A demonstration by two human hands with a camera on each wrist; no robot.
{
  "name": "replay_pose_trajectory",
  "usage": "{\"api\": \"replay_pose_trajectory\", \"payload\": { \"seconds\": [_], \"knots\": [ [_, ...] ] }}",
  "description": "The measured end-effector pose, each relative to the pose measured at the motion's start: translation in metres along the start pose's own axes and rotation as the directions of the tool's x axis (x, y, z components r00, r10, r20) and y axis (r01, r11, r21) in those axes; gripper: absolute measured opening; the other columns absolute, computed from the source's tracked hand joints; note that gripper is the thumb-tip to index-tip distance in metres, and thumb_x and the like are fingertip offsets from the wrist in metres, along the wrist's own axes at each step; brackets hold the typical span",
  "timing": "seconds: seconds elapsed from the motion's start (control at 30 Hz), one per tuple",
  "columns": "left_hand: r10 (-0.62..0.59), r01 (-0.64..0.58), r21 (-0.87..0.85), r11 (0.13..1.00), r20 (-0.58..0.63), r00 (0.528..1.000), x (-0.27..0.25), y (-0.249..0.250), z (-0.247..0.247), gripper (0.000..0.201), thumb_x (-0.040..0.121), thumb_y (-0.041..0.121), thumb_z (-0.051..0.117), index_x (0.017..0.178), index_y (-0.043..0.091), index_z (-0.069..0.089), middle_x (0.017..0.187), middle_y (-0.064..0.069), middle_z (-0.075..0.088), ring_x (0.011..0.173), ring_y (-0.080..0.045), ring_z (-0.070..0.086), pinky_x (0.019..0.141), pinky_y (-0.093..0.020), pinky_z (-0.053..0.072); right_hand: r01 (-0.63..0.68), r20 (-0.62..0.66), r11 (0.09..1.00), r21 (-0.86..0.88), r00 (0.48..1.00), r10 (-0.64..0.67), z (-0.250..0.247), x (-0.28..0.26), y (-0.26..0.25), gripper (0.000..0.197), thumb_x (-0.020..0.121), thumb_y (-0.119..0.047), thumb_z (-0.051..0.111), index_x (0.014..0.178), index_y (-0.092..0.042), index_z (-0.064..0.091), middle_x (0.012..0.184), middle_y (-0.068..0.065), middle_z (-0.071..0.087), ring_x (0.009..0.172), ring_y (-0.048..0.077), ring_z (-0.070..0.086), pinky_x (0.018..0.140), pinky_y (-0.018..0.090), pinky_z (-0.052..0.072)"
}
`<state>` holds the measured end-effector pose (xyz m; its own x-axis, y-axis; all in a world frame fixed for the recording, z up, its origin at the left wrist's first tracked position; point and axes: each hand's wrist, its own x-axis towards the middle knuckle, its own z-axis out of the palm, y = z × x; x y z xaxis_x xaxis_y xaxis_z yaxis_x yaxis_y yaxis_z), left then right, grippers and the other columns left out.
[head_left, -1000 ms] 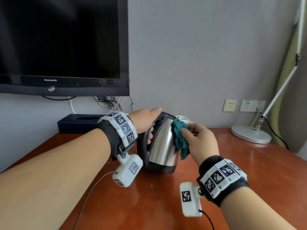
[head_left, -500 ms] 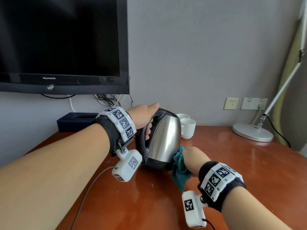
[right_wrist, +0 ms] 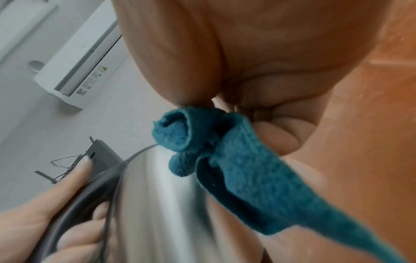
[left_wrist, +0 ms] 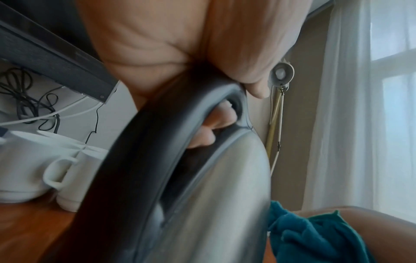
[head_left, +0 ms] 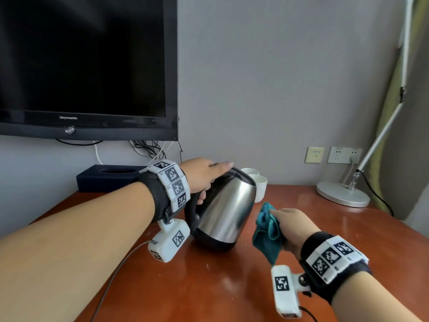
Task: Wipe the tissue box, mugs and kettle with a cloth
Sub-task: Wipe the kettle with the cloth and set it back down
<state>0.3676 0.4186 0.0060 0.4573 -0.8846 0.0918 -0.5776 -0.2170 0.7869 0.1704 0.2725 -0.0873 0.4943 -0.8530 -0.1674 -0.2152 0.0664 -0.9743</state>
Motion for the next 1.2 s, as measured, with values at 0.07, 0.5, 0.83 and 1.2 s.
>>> {"api": "replay_pose_trajectory", "payload": {
  "seconds": [0.07, 0.5, 0.83, 1.2],
  "knots": [
    [0.02, -0.02, 0.097, 0.995, -0.006, 1.0, -0.002, 0.002, -0.003, 0.067, 0.092, 0.077, 0.049, 0.083, 0.011, 0.053, 0.052, -0.004, 0.056, 0.047, -0.025, 0.059, 0.061, -0.044, 0.059, -0.002, -0.025, 0.993, 0.122, 1.0, 0.005, -0.013, -0.004, -0.004, 0.01, 0.102, -0.008, 0.056, 0.097, -0.003, 0.063, 0.084, 0.02, 0.068, 0.074, 0.033, 0.065, 0.075, 0.045, 0.055],
    [-0.122, 0.115, -0.4, 0.909, 0.007, 0.993, -0.014, 0.028, 0.031, 0.033, 0.11, 0.018, 0.044, 0.097, 0.021, 0.074, 0.082, -0.017, 0.064, 0.073, -0.038, 0.068, 0.084, -0.073, 0.056, 0.112, 0.155, 0.936, 0.333, 0.973, -0.172, -0.016, -0.044, -0.026, 0.03, 0.106, -0.02, 0.054, 0.123, 0.005, 0.061, 0.094, 0.024, 0.07, 0.084, 0.037, 0.067, 0.076, 0.057, 0.059],
    [-0.261, 0.274, -0.033, 0.961, 0.214, 0.941, -0.026, 0.066, 0.041, 0.04, 0.091, 0.013, 0.043, 0.129, 0.012, 0.055, 0.102, -0.03, 0.073, 0.091, -0.046, 0.075, 0.094, -0.057, 0.059, 0.225, 0.171, 0.923, 0.314, 0.942, -0.288, -0.016, -0.061, -0.046, 0.021, 0.104, -0.018, 0.056, 0.105, -0.005, 0.073, 0.086, 0.016, 0.075, 0.071, 0.027, 0.072, 0.064, 0.037, 0.06],
    [-0.039, -0.034, 0.54, 0.841, 0.124, 0.991, -0.014, 0.068, 0.035, 0.022, 0.096, 0.016, 0.065, 0.115, 0.027, 0.061, 0.082, -0.002, 0.078, 0.078, -0.024, 0.078, 0.063, -0.03, 0.061, 0.168, 0.093, 0.88, 0.444, 0.968, -0.232, -0.043, -0.052, -0.031, 0.032, 0.102, -0.019, 0.059, 0.121, 0.006, 0.067, 0.087, 0.018, 0.068, 0.072, 0.033, 0.069, 0.076, 0.047, 0.057]
  ]
}}
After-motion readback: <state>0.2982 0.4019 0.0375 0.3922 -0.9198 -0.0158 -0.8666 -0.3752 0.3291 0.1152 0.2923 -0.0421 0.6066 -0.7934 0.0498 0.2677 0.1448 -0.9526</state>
